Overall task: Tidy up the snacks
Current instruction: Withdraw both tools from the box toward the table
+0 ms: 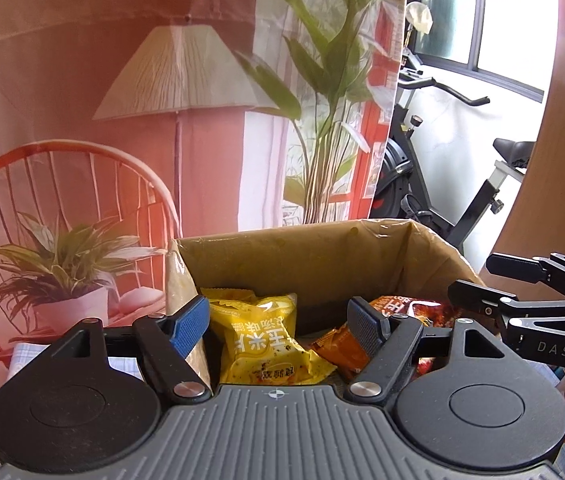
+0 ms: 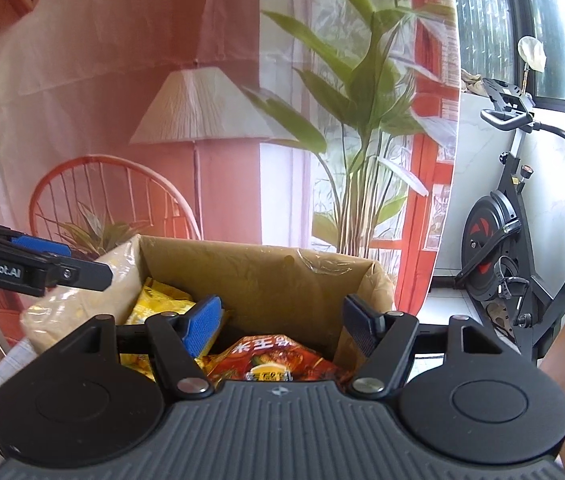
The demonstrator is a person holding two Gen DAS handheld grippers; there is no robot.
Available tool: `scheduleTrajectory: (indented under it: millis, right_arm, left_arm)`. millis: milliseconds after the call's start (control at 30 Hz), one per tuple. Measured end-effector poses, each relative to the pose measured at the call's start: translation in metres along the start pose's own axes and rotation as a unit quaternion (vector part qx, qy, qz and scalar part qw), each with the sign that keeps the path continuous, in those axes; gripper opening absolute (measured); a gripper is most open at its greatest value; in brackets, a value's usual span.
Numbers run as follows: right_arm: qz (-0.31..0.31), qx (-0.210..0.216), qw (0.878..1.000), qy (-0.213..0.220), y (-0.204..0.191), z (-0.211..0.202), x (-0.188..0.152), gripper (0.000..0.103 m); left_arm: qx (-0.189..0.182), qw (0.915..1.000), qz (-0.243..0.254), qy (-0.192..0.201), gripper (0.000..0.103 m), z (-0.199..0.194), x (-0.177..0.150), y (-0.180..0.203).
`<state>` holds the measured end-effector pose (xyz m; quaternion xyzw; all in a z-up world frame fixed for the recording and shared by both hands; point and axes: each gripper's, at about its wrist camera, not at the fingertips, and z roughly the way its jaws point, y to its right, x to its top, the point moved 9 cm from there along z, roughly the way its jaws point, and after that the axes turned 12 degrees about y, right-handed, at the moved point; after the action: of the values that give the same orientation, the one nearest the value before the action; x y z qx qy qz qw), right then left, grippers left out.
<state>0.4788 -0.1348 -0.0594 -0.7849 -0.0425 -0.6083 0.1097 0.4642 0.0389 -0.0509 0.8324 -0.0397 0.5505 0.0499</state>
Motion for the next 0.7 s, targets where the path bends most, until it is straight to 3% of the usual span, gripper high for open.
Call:
scheduleTrajectory:
  millis: [367,700]
  right_arm:
    - [0.032,0.023,0.999,0.022,-0.021,-0.067,-0.008,0.071]
    - [0.040,0.035,0.999,0.001,-0.045,-0.109,-0.062,0.071]
  left_arm:
    - [-0.023,0.9997,0.007,0.004,0.078,-0.064,-0.020,0.006]
    - [-0.022,0.9997,-0.007,0.001,0.078,-0.098,-0.076,0.002]
